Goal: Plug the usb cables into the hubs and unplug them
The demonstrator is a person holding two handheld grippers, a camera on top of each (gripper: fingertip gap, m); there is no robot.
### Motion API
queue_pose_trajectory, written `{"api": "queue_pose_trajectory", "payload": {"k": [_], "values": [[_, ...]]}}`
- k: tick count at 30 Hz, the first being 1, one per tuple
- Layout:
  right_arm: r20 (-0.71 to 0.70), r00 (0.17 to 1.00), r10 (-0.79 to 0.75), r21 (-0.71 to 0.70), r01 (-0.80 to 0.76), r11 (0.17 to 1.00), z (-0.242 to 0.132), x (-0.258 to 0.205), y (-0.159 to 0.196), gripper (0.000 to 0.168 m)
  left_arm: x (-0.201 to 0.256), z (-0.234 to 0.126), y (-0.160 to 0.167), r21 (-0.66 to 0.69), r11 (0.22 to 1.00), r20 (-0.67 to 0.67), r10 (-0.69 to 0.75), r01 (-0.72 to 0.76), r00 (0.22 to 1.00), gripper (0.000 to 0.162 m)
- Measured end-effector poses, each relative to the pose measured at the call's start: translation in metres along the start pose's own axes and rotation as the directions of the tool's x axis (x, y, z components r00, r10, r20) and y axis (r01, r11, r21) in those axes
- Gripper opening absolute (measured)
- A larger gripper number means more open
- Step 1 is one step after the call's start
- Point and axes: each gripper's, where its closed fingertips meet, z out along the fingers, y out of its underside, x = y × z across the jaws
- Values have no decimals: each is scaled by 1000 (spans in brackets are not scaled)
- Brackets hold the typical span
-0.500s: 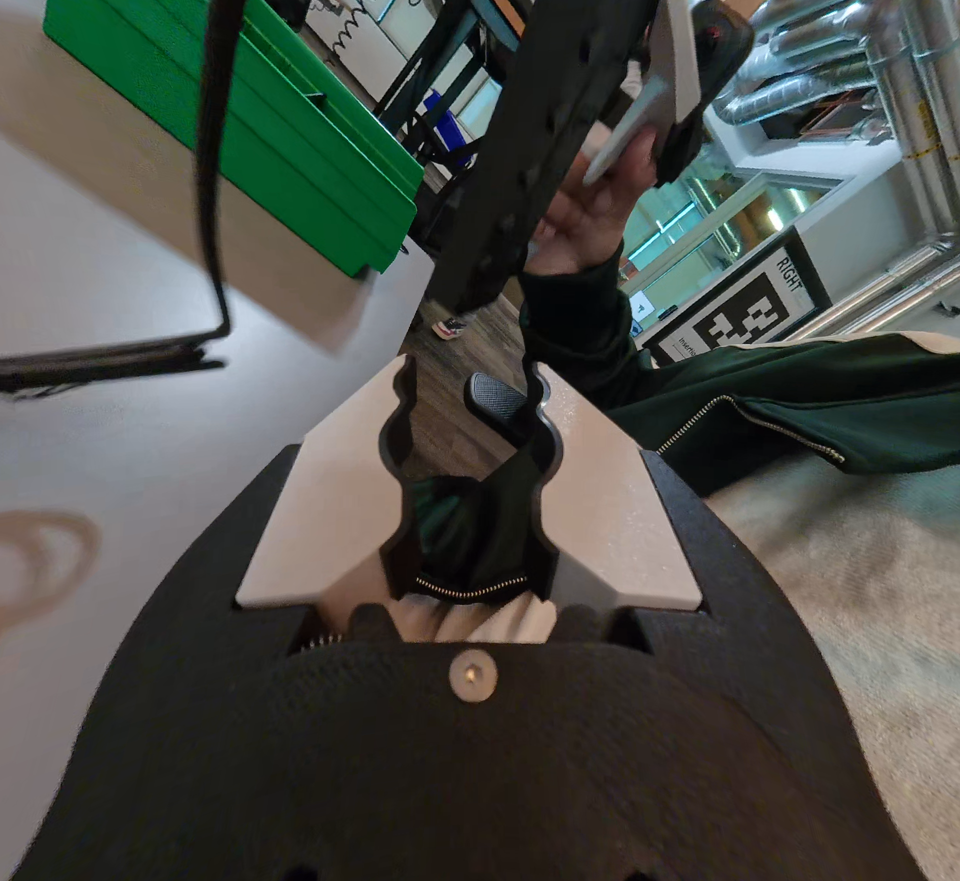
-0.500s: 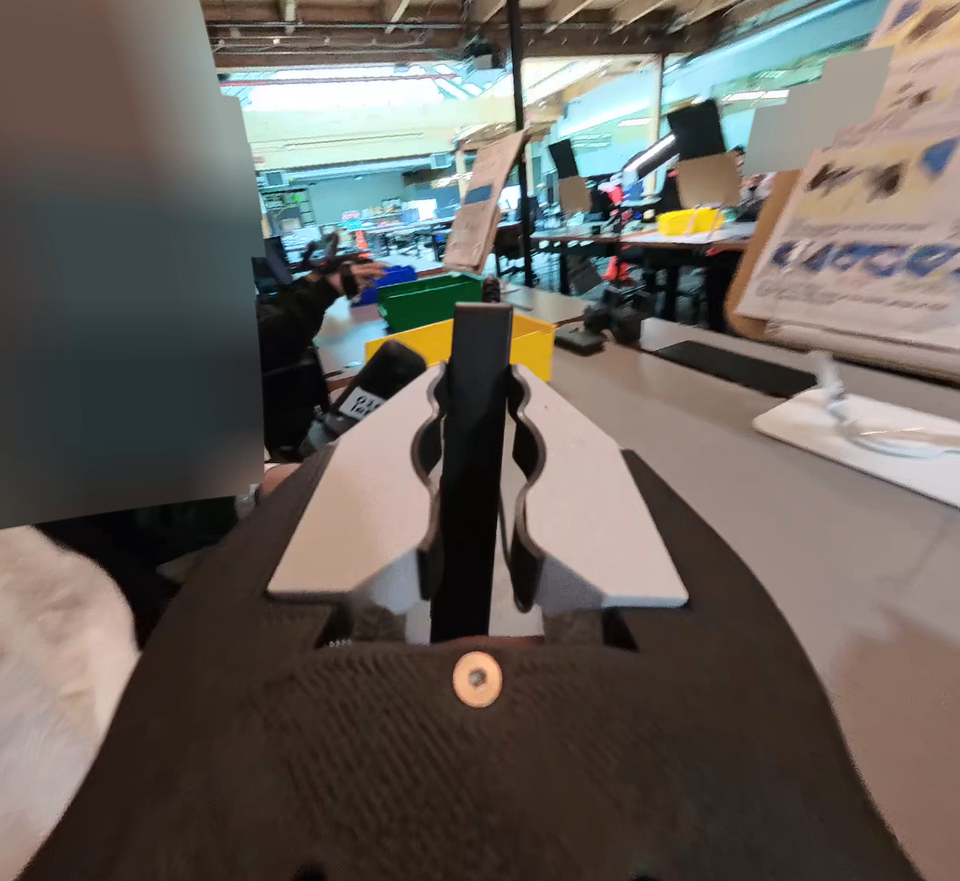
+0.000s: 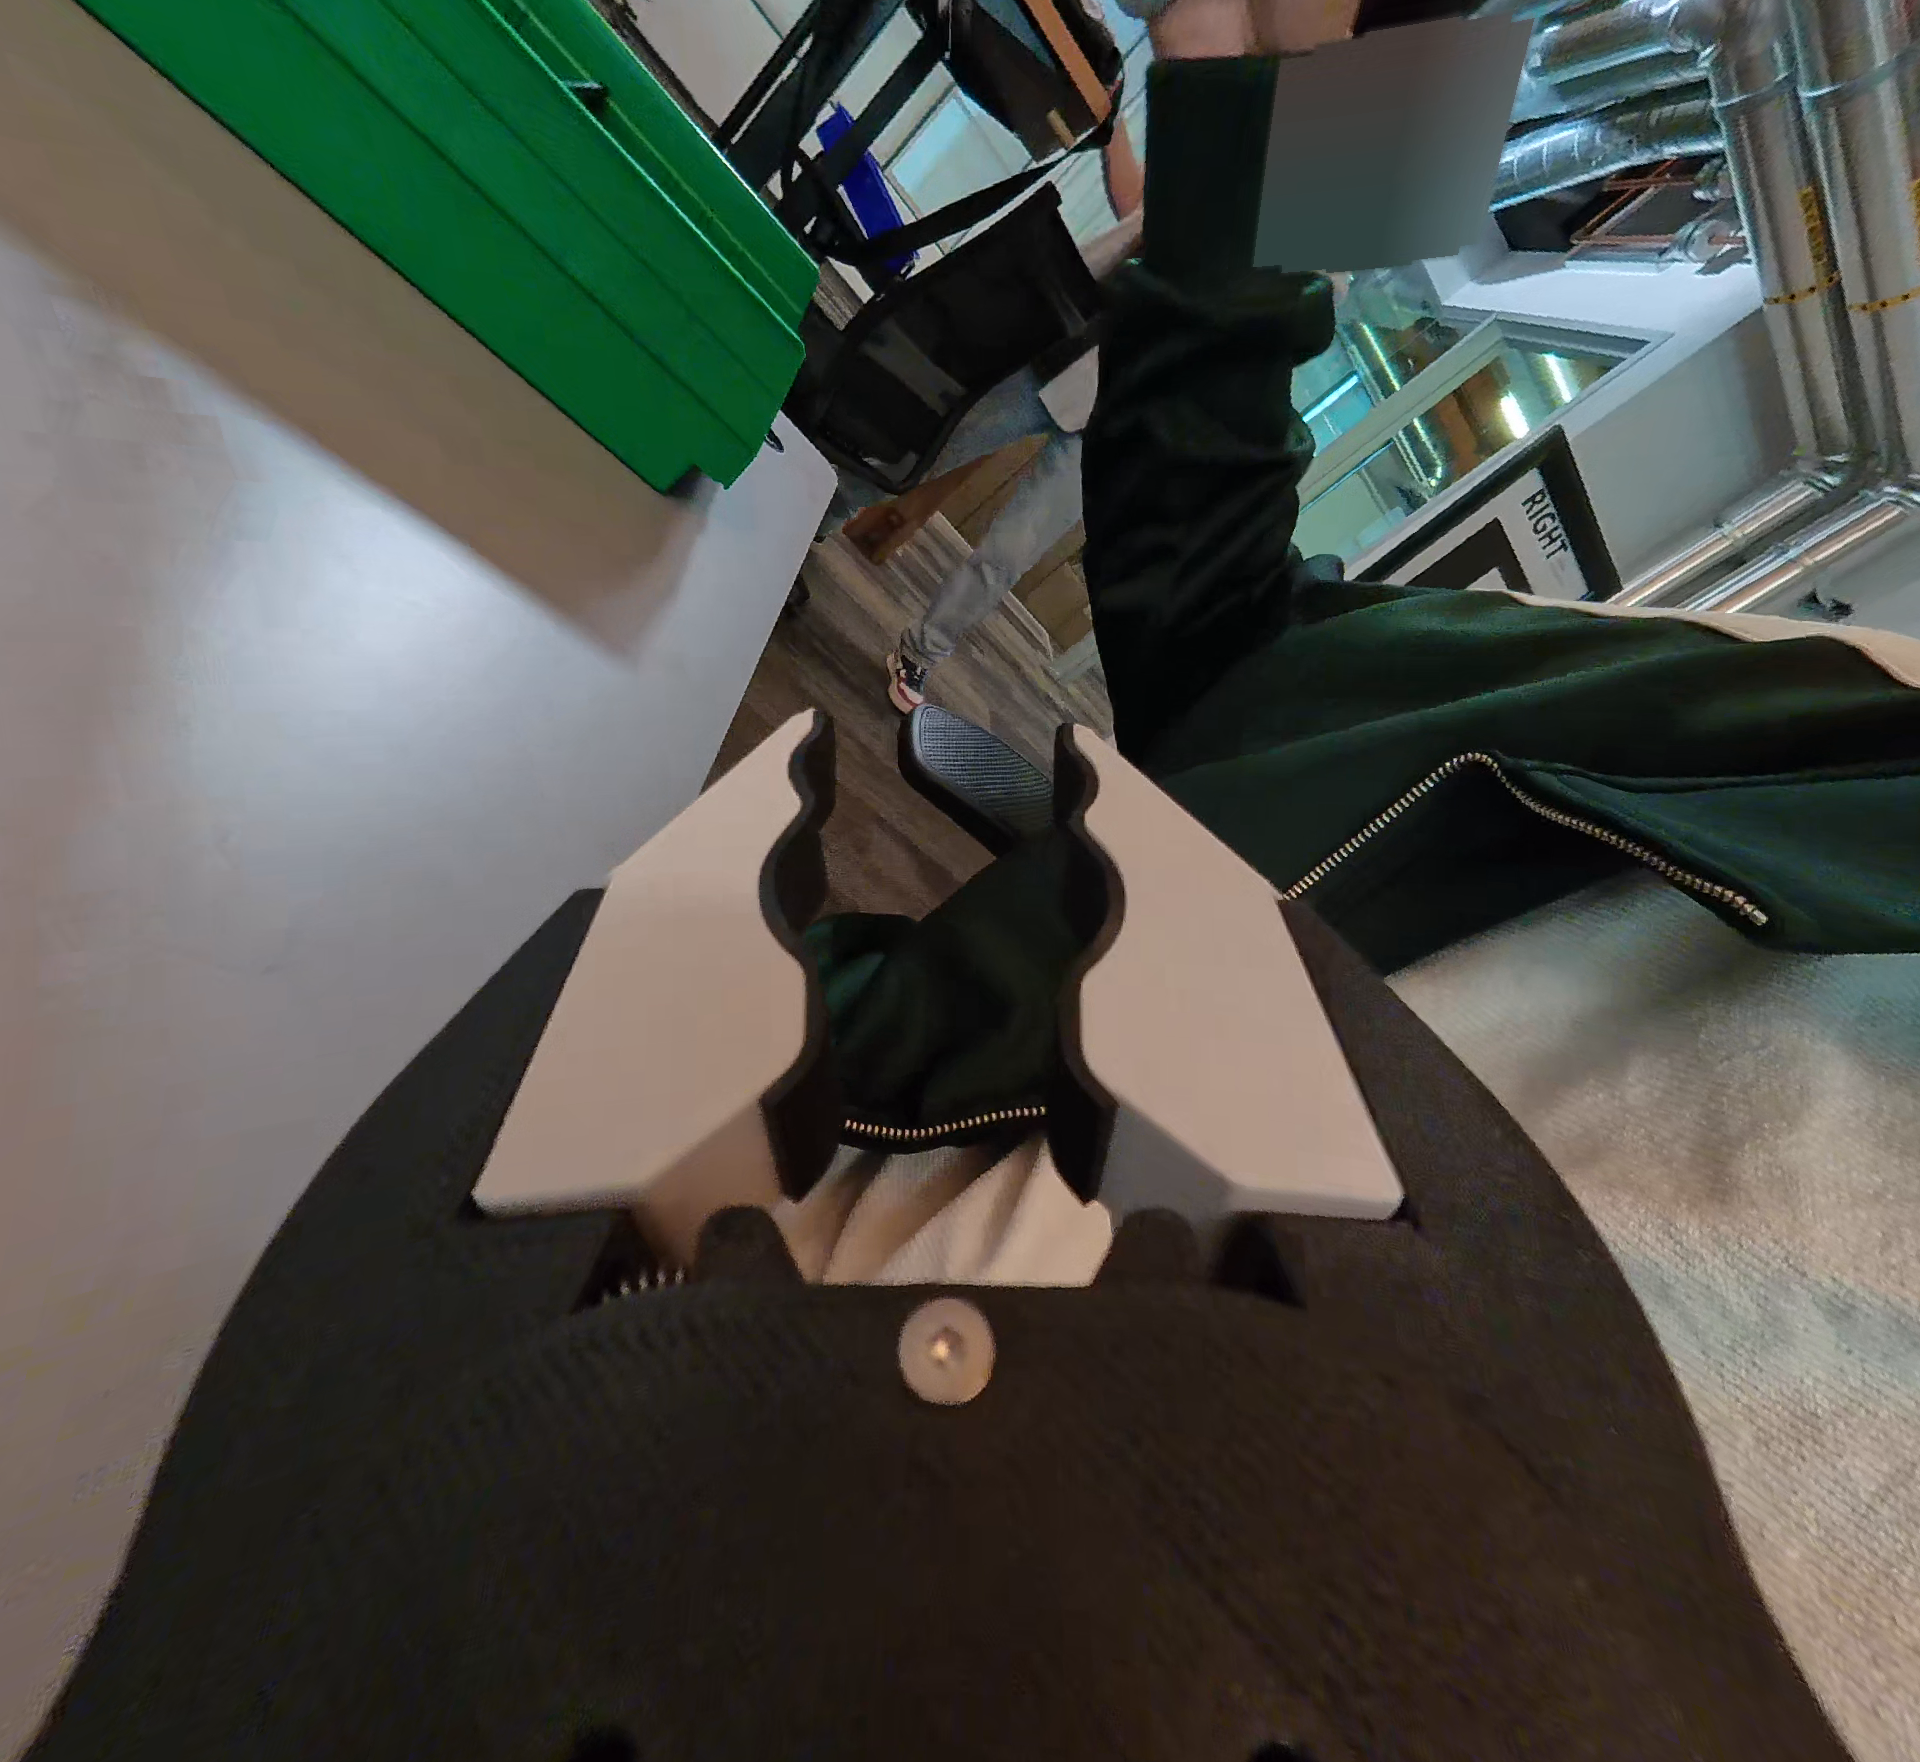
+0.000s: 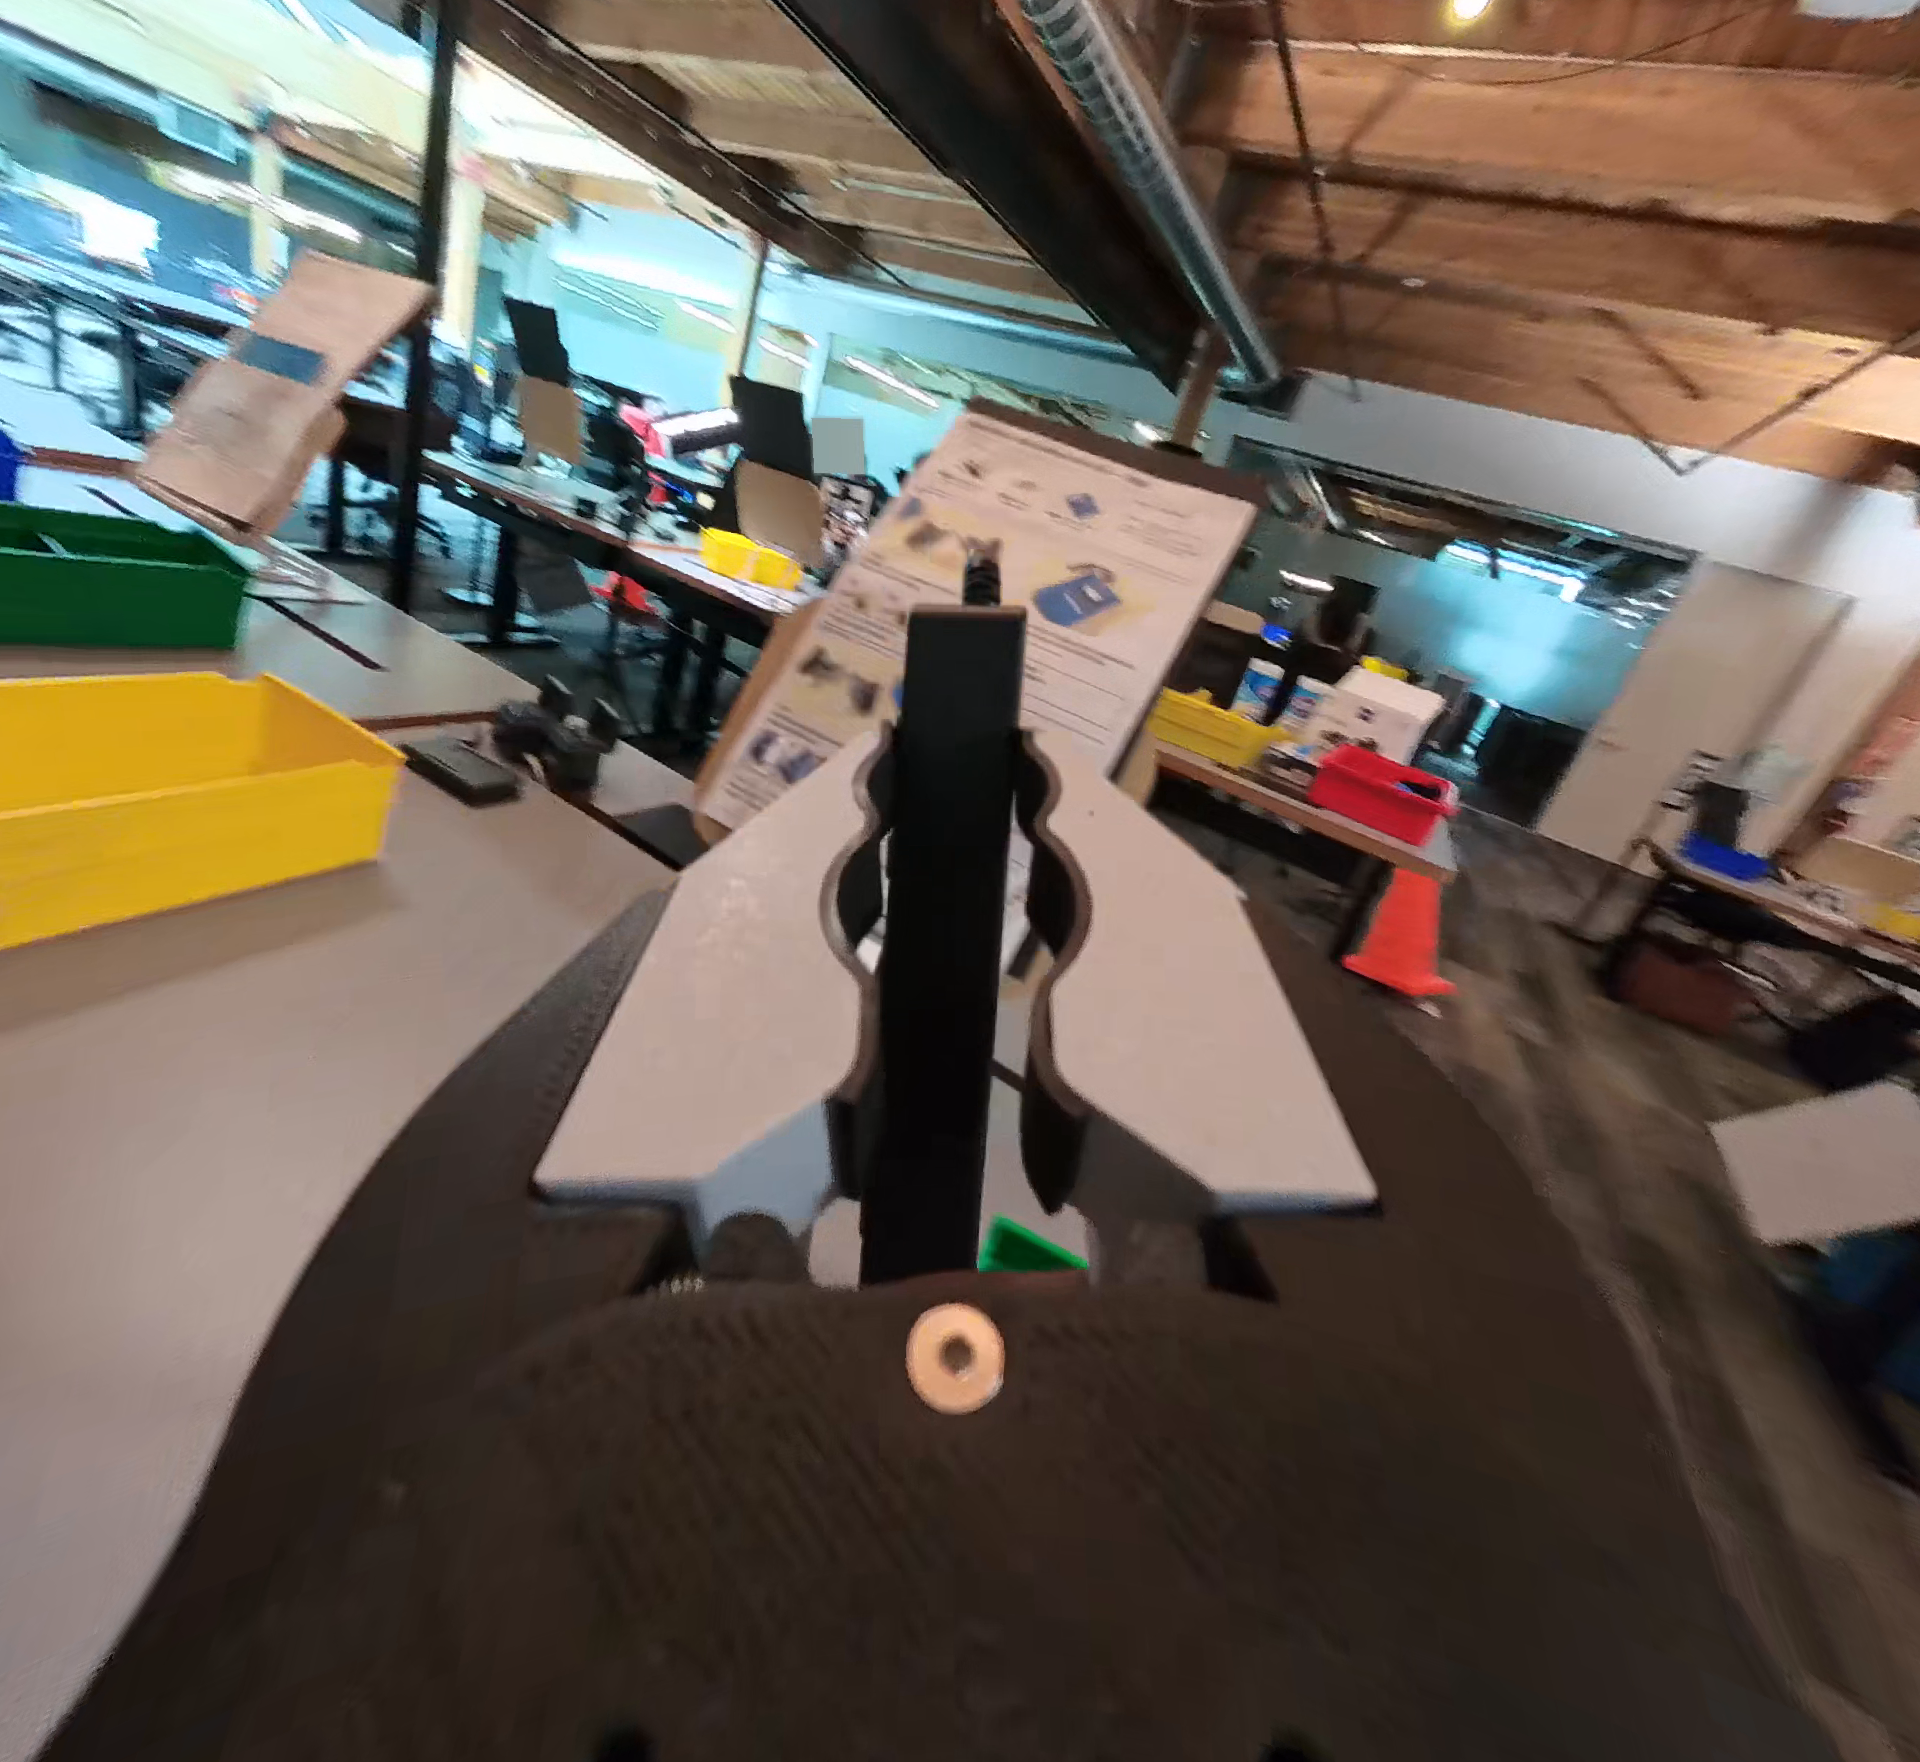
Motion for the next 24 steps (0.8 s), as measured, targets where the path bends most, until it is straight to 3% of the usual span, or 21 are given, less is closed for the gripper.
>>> {"api": "queue_pose_trajectory", "payload": {"k": [7,12,15,20,24], "values": [[-95,993,75,-166,-90,982,24,58,107,21,-3,4,6,-14,1000,-3,-23,23,1000,40],[-101,982,162,-170,-177,969,48,65,170,21,-10,7,11,-19,998,2,-58,58,998,39],[-92,967,237,-247,-252,936,59,61,213,21,-14,8,14,-27,996,-5,-86,86,996,39],[-138,956,257,-345,-290,893,56,64,259,22,-20,7,16,-34,995,2,-97,97,995,39],[-180,945,273,-520,-327,789,39,65,298,22,-25,7,19,-39,991,-9,-129,129,992,39]]}}
